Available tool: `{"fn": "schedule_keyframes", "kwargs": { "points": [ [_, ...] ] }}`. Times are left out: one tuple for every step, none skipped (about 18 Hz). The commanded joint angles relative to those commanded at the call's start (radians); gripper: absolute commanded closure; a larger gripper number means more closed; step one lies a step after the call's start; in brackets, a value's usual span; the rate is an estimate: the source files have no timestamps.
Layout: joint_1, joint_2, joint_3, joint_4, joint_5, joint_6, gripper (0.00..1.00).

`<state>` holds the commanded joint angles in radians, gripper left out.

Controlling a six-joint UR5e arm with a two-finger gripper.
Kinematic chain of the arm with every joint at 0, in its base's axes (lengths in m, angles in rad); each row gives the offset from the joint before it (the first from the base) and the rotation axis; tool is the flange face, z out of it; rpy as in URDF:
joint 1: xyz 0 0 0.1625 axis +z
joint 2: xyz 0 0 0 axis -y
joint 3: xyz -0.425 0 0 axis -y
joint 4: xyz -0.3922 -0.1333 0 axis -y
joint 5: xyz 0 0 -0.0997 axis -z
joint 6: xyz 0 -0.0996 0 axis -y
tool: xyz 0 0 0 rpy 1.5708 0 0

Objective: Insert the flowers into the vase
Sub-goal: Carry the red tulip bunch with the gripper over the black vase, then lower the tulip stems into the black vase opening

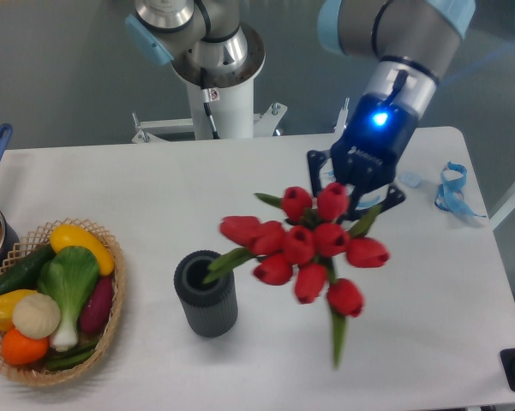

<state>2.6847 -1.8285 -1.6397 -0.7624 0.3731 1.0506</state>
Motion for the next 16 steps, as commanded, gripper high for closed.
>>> {"fn": "schedule_keyframes", "kwargs": {
  "points": [
    [-0.017, -0.002, -0.009, 0.002, -0.023, 0.024, 0.9],
    [-0.035, -0.002, -0.018, 0.002, -0.058, 0.049, 0.9],
    [-0.051, -0.002, -0.026, 0.002, -0.094, 0.066, 0.9],
    [-0.062, -0.002, -0.038, 0.002, -0.121, 0.071, 0.9],
    [-0.069, -0.002, -0.052, 0.003, -0.14, 0.077, 0.9],
    [-0.077, 0.0, -0.068, 0.003, -0.152, 0.1, 0.9],
    [-0.078, 0.003, -0.093, 0.003, -0.18, 0.141, 0.9],
    [-0.083, 0.005, -0.109, 0.003, -0.195, 0.163, 0.9],
    [-0.086, 0.003, -0.123, 0.003, -0.201, 0.173, 0.9],
    [-0.086, 0.003, -0.134, 0.003, -0.209, 0.175, 0.9],
    [-0.088, 0.005, -0.149, 0.003, -0.223, 0.175, 0.9],
    [-0.088, 0.008, -0.161, 0.003, -0.236, 0.177, 0.9],
    [-0.088, 0.008, -0.166, 0.003, -0.246, 0.177, 0.9],
    [-0.089, 0.009, -0.169, 0.003, -0.246, 0.177, 0.9],
    [-0.089, 0.008, -0.169, 0.003, -0.246, 0.177, 0.9],
    [-0.089, 0.003, -0.17, 0.003, -0.246, 0.177, 0.9]
  ]
}}
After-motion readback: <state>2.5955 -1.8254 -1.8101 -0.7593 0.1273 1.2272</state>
